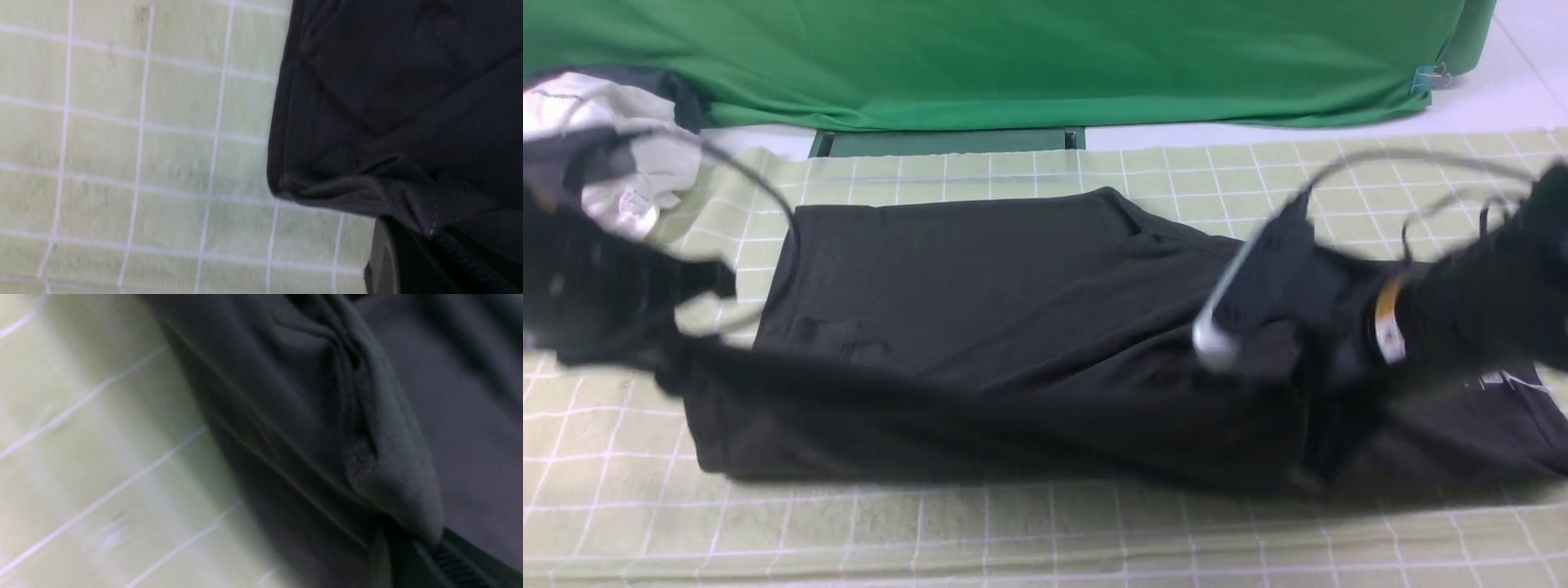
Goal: Fold a long-sleeved shirt over a green coffee tablecloth.
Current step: 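Fold the black garment in half by bringing its near edge over to the far edge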
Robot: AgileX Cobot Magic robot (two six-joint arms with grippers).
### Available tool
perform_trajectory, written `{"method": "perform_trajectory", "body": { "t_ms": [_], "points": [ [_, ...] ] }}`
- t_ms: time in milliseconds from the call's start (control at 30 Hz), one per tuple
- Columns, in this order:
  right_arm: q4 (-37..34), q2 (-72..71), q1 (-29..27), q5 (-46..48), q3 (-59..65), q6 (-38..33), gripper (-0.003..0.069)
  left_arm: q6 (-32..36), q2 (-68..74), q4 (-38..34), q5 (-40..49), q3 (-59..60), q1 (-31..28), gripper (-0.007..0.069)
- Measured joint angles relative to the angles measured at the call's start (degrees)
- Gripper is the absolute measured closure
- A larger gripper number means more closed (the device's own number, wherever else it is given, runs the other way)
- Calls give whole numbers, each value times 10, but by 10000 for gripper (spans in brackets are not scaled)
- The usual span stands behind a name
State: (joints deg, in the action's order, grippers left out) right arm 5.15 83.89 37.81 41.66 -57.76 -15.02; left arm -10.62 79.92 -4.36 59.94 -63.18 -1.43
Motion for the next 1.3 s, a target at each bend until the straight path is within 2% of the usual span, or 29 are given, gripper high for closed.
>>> {"method": "perform_trajectory", "body": {
  "t_ms": [200,433,667,867,933,1033,1167,1300],
  "points": [
    [0,89,-61,-15,-112,-40,638,4,131,-3,-16,-120,-19,614],
    [0,280,-114,-12,-320,-65,638,4,310,-6,-12,-298,-21,614],
    [-1,382,-141,-4,-442,-65,638,-2,424,-4,22,-447,-21,614],
    [-1,427,-145,-20,-477,-65,628,-7,471,-2,45,-503,-21,605],
    [-1,435,-145,-33,-478,-65,598,-7,477,0,45,-504,-21,586],
    [1,447,-145,-57,-478,-65,457,-8,482,13,44,-504,-21,524],
    [2,436,-145,-57,-479,-65,305,-8,483,62,56,-526,-21,368],
    [2,404,-145,-15,-486,-63,274,-8,483,94,88,-567,-21,281]
  ]
}}
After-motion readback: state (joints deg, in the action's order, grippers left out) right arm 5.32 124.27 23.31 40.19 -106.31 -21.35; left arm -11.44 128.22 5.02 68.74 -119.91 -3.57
